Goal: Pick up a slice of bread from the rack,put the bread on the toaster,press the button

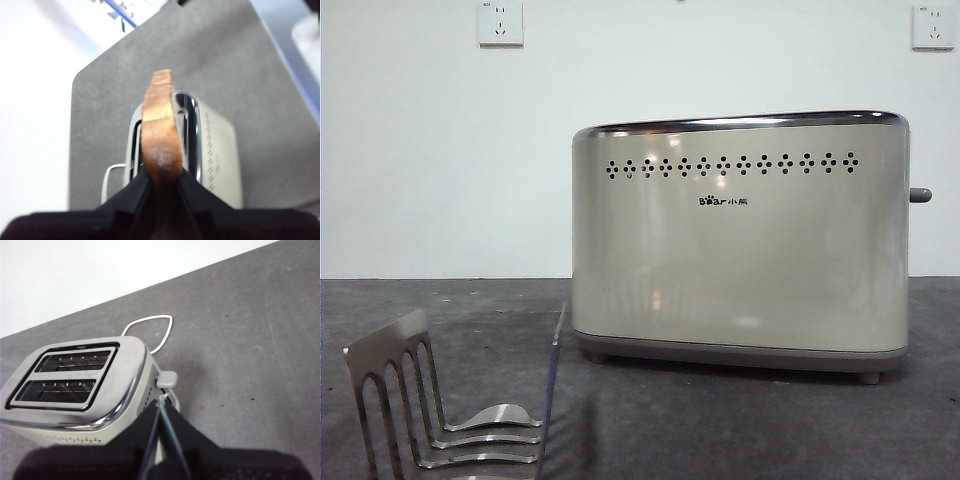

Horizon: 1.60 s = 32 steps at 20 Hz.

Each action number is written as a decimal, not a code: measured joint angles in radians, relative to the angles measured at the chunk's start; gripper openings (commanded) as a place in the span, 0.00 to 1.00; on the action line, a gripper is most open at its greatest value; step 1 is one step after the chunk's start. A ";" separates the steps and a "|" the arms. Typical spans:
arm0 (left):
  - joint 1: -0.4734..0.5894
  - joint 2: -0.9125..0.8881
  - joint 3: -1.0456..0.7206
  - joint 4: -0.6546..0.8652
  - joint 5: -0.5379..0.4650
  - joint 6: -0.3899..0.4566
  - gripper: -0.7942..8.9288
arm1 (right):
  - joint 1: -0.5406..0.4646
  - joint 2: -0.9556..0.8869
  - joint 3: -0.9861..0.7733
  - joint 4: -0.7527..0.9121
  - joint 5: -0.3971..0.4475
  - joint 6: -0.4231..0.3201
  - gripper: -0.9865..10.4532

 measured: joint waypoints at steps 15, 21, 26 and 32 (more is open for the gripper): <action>0.002 0.182 0.000 0.115 -0.111 0.136 0.07 | 0.000 0.000 0.000 -0.043 -0.001 -0.008 0.09; 0.002 0.205 0.000 0.115 -0.112 0.105 0.07 | 0.000 0.001 0.000 -0.052 -0.001 -0.012 0.09; 0.002 0.205 0.000 0.095 -0.127 0.090 0.07 | 0.000 0.001 0.000 -0.052 -0.002 -0.012 0.09; 0.002 0.208 0.000 0.071 -0.161 0.085 0.07 | 0.000 0.001 0.000 -0.053 -0.001 -0.012 0.09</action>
